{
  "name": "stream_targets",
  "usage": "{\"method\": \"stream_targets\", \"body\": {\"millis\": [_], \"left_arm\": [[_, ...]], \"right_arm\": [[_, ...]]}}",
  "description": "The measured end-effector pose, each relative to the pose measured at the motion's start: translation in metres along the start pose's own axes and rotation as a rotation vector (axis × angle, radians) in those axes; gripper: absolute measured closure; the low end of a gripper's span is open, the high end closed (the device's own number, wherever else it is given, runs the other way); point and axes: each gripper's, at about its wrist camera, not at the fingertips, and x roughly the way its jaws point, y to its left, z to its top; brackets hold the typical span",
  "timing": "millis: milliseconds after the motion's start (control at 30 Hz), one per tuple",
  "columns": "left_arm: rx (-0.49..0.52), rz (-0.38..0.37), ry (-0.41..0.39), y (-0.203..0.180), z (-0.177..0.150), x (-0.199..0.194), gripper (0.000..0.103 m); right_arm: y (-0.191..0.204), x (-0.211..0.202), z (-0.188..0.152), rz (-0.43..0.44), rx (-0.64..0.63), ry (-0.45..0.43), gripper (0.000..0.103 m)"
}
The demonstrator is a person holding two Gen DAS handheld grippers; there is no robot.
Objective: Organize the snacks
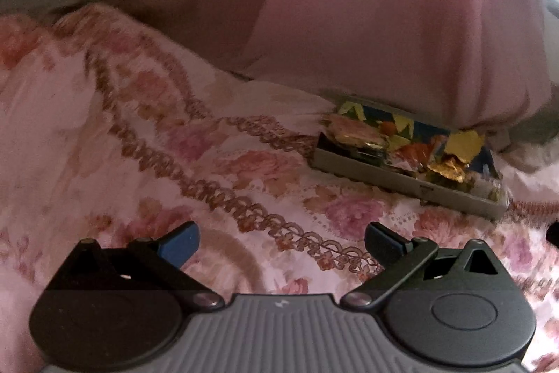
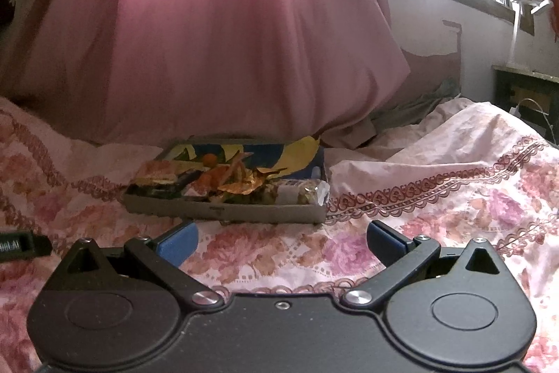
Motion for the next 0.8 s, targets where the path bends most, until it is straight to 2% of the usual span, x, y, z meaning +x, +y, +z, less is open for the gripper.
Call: {"method": "stream_targets", "body": {"millis": [67,167,533,800], "left_arm": [[-0.049,0.001,0.014,0.008,-0.001,-0.003,0.000],[-0.063,0.015,0.017,0.013,-0.002,-0.006,0.000],[0.090,0.012,0.006,-0.010,-0.007,-0.012,0.000],[0.154,0.041,-0.020,-0.016,-0.011,-0.024,0.000]], "right_arm": [[0.000,-0.005,-0.002,0.002,-0.005,0.013,0.001],[0.001,-0.014,-0.004,0.002,-0.002,0.013,0.001],[-0.009,-0.021,-0.008,-0.045,0.056,0.046,0.001],[-0.012,-0.013,-0.012,-0.081,0.068,0.095,0.001]]}}
